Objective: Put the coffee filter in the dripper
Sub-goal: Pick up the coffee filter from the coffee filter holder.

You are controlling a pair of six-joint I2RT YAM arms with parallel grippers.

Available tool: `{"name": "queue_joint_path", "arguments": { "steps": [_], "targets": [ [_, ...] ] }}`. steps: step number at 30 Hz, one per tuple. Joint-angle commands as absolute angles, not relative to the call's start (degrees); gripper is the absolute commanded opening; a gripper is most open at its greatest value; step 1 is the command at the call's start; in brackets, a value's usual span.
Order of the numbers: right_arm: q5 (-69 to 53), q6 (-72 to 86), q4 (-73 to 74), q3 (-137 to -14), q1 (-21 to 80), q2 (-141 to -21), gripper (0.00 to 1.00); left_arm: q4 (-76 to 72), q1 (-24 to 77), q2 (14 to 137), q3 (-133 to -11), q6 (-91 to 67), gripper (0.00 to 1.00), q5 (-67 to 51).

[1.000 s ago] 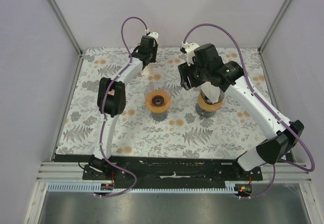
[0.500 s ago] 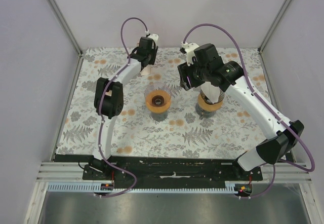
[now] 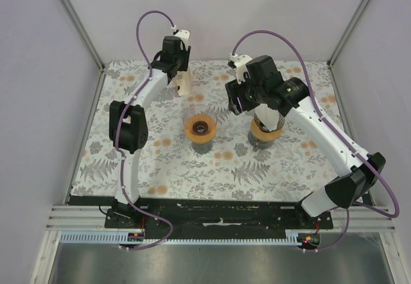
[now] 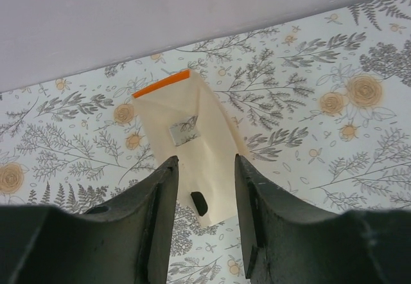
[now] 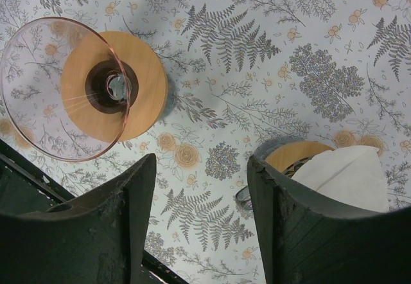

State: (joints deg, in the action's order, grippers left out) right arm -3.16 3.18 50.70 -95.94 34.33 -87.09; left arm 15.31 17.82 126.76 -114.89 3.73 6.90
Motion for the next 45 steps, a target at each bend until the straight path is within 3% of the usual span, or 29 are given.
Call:
{"name": "queue_joint_path", "arguments": {
  "steps": [1, 13, 41, 45],
  "targets": [
    [-3.34, 2.55, 50.1, -98.26, 34.19, -87.01, 0.65, 13.36, 16.96, 128.67, -115.22, 1.85, 0.45, 4.93],
    [-3.08, 3.34, 50.54, -98.44, 34.19, -87.28, 0.65, 13.27, 16.7, 131.92, -117.86, -2.11, 0.45, 0.26],
    [-3.25, 3.6, 50.8, -98.79, 34.19, -87.1, 0.65, 14.06, 16.08, 138.16, -122.17, -0.79, 0.43, 6.5],
    [-3.25, 3.6, 50.8, -98.79, 34.19, -87.27, 0.65, 14.32, 15.82, 138.43, -122.08, -0.88, 0.37, 7.47]
  ]
}}
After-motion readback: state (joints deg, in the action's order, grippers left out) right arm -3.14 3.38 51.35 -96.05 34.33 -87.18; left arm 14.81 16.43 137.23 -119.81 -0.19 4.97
